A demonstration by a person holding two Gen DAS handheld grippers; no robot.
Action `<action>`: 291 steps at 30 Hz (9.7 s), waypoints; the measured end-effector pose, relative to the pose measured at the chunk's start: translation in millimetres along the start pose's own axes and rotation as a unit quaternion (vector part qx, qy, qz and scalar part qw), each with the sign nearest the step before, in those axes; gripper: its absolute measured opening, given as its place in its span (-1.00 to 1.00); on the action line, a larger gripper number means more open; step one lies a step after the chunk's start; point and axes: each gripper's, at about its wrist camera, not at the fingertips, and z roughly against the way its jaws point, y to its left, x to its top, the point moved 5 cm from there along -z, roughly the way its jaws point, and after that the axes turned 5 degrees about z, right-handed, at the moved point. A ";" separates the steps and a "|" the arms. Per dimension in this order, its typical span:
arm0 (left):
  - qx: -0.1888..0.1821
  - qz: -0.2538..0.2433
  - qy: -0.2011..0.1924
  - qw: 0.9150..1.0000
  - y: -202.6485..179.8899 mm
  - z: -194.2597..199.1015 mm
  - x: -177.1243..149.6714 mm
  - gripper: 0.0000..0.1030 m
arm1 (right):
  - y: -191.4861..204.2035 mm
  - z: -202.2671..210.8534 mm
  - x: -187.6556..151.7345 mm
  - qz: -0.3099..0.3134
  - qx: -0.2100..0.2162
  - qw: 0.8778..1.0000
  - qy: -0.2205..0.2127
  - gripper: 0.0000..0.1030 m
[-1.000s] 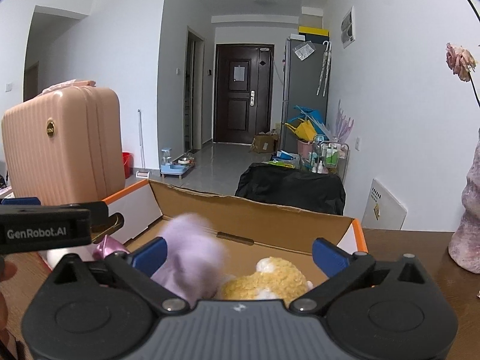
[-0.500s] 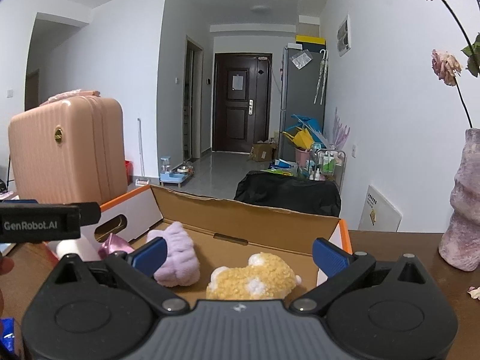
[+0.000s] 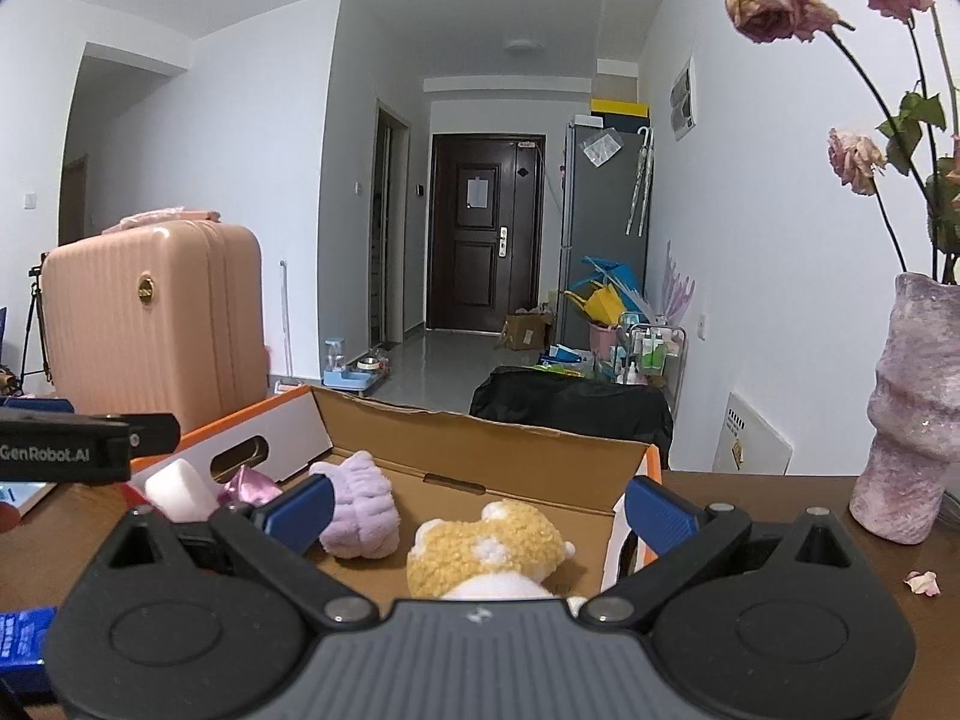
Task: Organize soft objects
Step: 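Move both tools back from the box toward the remaining objects, then reach the right gripper to the pink-and-beige sponge block and close on it, then lift the sponge block with the right gripper while the left gripper approaches the blue tissue pack, then close the left gripper on the blue handkerchief tissue pack, then carry the sponge block and tissue pack with both grippers toward the red box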
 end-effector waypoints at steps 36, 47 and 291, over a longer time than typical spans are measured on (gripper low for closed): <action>-0.002 -0.021 0.008 1.000 37.7 110.7 -43.7 1.00 | 37.3 120.2 -40.7 -0.006 0.016 1.000 -0.014 1.00; -0.007 -0.022 0.015 1.000 43.9 139.7 -56.7 1.00 | 54.2 147.7 -51.7 -0.008 0.027 1.000 -0.007 1.00; -0.066 0.041 0.004 0.997 -19.7 -13.9 15.9 0.01 | 23.8 -27.3 39.6 0.000 0.082 0.997 -0.009 -0.41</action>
